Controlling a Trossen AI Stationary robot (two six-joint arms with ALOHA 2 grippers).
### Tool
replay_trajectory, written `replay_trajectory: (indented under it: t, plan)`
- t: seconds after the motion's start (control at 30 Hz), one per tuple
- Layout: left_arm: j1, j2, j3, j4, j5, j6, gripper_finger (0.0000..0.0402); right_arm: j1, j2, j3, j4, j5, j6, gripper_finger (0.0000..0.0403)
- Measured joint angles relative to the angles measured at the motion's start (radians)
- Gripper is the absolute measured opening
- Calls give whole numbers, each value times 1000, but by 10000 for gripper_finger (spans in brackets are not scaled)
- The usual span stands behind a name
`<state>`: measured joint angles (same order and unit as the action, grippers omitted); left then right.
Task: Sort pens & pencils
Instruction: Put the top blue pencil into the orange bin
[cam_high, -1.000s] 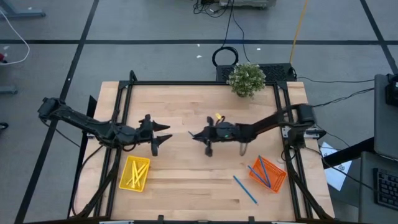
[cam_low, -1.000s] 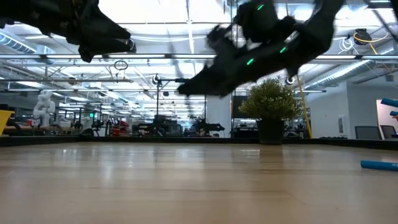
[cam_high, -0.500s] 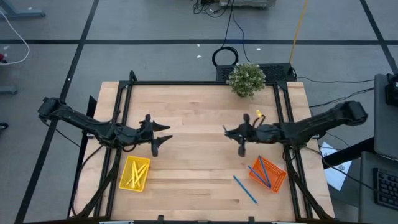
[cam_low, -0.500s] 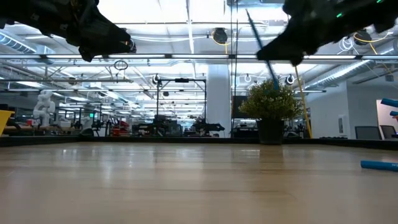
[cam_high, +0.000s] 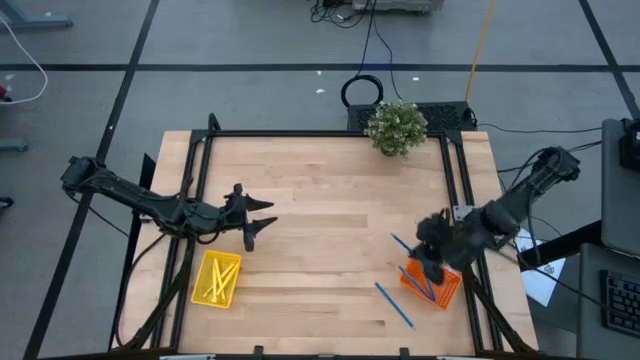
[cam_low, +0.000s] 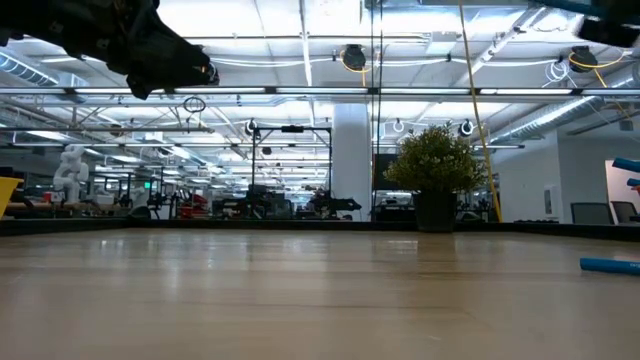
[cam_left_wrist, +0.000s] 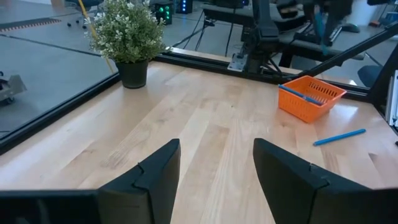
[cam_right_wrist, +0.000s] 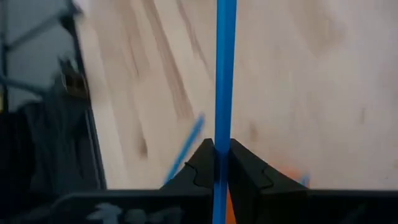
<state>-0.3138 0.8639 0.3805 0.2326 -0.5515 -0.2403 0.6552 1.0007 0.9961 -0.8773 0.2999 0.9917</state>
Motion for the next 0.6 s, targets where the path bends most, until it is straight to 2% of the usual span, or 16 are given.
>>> replay_trajectory:
  t: [0.13,0.2,0.37,0.6]
  plan:
    - [0,0,0,-5,0,-1,207,111,32,-31,-86,-58,250,10]
    - [0,0,0,-5,0,-1,207,155,52,-68,-84,-83,325,10]
    - [0,0,0,-5,0,-3,207,227,88,-156,-23,-95,405,10]
    - [0,0,0,-5,0,-2,207,267,89,-283,175,-133,480,14]
